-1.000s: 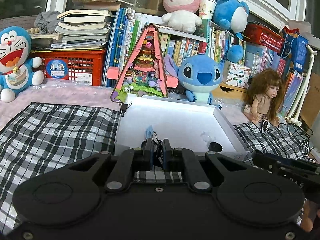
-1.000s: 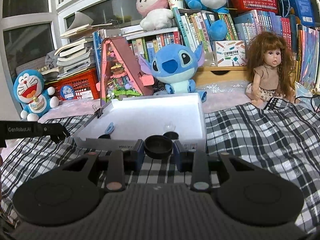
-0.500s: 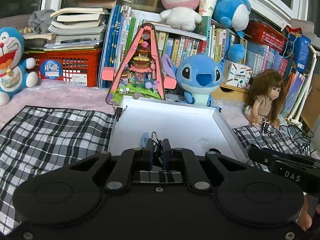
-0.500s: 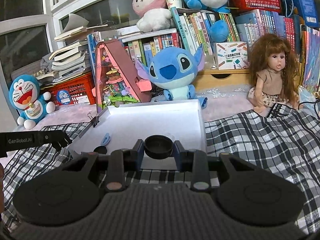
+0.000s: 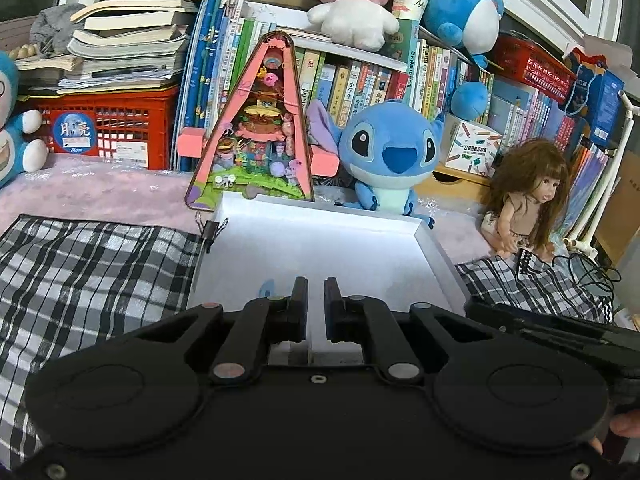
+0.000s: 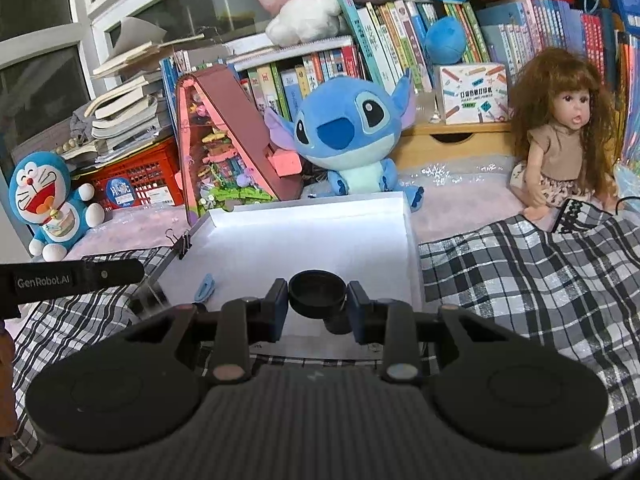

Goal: Organize rigid objects

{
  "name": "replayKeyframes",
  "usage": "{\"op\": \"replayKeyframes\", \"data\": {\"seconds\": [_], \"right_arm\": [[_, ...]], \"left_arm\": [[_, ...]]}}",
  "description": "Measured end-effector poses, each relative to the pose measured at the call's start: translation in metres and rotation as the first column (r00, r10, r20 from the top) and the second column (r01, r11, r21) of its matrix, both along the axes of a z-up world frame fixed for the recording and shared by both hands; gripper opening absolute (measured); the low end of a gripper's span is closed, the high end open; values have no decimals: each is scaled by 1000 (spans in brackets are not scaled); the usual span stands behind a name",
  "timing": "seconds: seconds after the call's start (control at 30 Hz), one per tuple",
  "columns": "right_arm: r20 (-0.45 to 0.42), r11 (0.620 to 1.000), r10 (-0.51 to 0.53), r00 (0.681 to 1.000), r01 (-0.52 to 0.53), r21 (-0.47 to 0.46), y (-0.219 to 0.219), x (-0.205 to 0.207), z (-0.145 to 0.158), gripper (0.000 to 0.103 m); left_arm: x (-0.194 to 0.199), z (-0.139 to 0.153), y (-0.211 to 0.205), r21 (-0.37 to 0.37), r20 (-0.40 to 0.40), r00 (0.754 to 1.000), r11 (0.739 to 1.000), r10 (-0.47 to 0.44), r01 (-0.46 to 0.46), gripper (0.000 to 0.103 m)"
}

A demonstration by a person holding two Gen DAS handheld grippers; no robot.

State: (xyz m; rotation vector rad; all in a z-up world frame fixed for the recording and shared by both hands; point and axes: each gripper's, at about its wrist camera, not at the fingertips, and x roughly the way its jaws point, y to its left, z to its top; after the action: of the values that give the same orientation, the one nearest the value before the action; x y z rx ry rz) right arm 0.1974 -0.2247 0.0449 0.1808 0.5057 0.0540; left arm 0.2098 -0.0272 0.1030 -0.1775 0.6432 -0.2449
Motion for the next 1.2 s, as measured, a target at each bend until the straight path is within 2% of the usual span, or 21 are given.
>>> {"op": "replayKeyframes", "data": {"seconds": [0.17,0.4,0.47,0.57,0.67,0.73,0.8,0.9,1.03,1.2], "right_arm": [[-23,1000,0,1000,0,1,-3,15,0,37],[-32,1000,-7,999,7,20,-11,17,-4,37],[-39,999,-7,999,9,36,-13,14,-8,37],[-35,999,4,999,-2,50,-14,5,-15,37],[-25,999,6,1000,-6,37,-12,-9,-23,37],[-10,1000,15,1000,-15,25,-8,-22,-30,37],[9,1000,23,1000,-23,3,-2,-36,-35,37],[36,999,43,998,-41,-35,8,-59,-45,37],[46,997,62,997,-60,-49,19,-82,-55,37],[52,995,70,996,-67,-68,29,-100,-65,37]], "left_arm": [[16,-1,-2,-3,-27,1000,1000,-12,12,7],[8,-20,7,-4,-59,998,1000,-16,15,7],[-6,-25,12,-9,-48,998,999,-43,42,9],[-34,-34,16,33,-25,997,997,-74,75,11],[-63,-41,21,18,-12,996,996,-92,92,12],[-85,-44,22,23,13,994,994,-107,107,18],[-110,-50,21,49,50,992,992,-117,115,31],[-142,-59,19,85,86,988,989,-128,121,34],[-163,-75,22,61,48,992,992,-114,111,36],[-161,-94,27,16,-28,998,998,-57,58,39]]}}
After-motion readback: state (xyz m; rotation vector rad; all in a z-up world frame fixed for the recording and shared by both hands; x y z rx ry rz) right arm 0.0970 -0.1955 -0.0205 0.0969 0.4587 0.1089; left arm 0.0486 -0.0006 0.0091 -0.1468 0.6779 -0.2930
